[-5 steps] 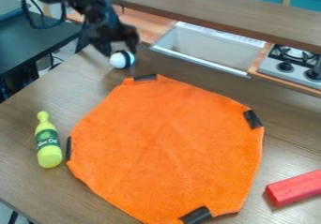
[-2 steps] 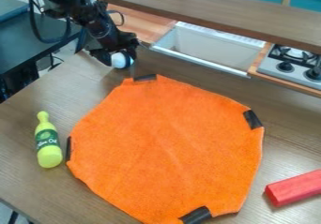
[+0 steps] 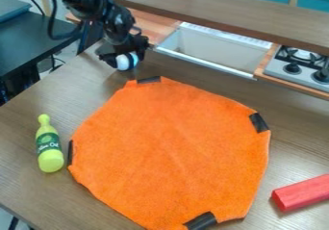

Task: Move the object to the top left of the cloth

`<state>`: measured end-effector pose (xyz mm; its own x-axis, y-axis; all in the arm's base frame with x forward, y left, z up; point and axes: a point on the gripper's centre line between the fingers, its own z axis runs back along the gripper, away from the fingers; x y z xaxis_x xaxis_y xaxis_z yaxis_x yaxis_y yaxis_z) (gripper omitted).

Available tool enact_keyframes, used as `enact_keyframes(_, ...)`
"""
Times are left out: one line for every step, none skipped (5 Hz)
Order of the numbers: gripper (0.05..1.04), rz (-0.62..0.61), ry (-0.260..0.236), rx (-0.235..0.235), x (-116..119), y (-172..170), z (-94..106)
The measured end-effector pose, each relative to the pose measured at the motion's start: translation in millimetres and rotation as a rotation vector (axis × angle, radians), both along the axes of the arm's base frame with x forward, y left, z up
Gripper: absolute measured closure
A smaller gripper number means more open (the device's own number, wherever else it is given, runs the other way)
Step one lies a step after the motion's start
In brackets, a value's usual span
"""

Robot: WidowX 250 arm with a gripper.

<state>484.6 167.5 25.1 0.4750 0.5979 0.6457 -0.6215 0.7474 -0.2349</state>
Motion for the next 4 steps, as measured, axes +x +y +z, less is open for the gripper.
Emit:
enact_keyframes(0.082, 0.043, -0.003, 0.0, 8, 7, 3.4)
enact_keyframes(0.082, 0.072, 0.022, -0.023, 14, 10, -6.4)
enact_keyframes(0.135, 0.091, 0.025, -0.04, 19, 12, -6.2)
enact_keyframes(0.336, 0.122, 0.034, -0.086, 25, 14, -8.1)
